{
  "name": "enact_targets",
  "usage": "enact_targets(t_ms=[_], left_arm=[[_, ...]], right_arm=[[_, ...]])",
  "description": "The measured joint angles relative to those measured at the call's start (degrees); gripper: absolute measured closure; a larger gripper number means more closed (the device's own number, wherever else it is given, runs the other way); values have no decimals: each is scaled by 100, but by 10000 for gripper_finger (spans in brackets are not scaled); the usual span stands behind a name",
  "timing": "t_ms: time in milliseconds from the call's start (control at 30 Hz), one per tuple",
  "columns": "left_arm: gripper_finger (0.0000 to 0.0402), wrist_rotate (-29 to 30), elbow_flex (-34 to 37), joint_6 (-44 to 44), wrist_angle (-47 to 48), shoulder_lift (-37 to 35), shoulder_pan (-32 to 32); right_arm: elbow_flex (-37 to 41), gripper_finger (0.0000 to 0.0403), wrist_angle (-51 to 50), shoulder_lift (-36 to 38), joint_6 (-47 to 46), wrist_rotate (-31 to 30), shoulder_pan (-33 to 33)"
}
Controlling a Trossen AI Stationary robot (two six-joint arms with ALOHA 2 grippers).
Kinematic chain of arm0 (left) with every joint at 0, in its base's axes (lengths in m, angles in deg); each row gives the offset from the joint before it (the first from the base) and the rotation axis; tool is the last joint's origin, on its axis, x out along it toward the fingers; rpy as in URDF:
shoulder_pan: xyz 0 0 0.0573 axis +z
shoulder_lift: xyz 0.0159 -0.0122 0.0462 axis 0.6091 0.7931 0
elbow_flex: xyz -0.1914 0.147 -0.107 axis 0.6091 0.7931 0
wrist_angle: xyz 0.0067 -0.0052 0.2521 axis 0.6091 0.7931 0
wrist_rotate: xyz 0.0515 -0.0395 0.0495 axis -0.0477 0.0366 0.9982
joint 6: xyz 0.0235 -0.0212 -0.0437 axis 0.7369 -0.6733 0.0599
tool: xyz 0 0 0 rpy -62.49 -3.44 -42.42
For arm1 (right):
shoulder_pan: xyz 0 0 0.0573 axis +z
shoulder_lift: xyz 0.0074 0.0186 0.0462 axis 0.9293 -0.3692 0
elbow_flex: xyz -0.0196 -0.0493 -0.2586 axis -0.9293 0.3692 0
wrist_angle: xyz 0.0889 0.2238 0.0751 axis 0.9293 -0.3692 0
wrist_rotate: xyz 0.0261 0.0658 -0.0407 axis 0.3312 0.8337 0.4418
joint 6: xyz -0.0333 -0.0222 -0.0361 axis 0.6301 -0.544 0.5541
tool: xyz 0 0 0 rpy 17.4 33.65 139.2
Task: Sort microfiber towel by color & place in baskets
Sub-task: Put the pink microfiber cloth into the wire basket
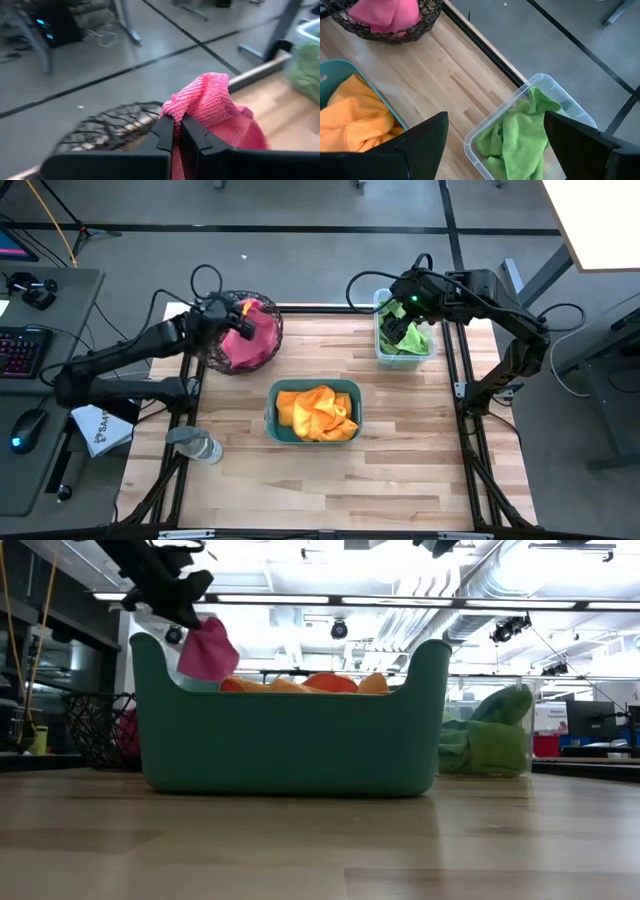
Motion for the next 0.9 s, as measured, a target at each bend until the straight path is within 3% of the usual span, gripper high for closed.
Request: enact_targets(t_ms=[167, 333, 500, 700, 900], left_arm=[[401, 18, 25, 123, 188, -60, 472], [401, -342, 370, -221, 155, -58, 781], [401, -638, 717, -554, 210, -54, 843], [398, -1177, 752, -692, 146, -54, 830], [396, -1346, 752, -936, 129, -54, 830]], right_arm=[[0, 77, -124, 0, -100, -121, 0], [0, 77, -115, 12, -127, -215, -1], [0, 77, -115, 17, -127, -301, 0], [0, 77, -115, 17, -116, -306, 0], [0, 77, -115, 17, -10, -93, 1]])
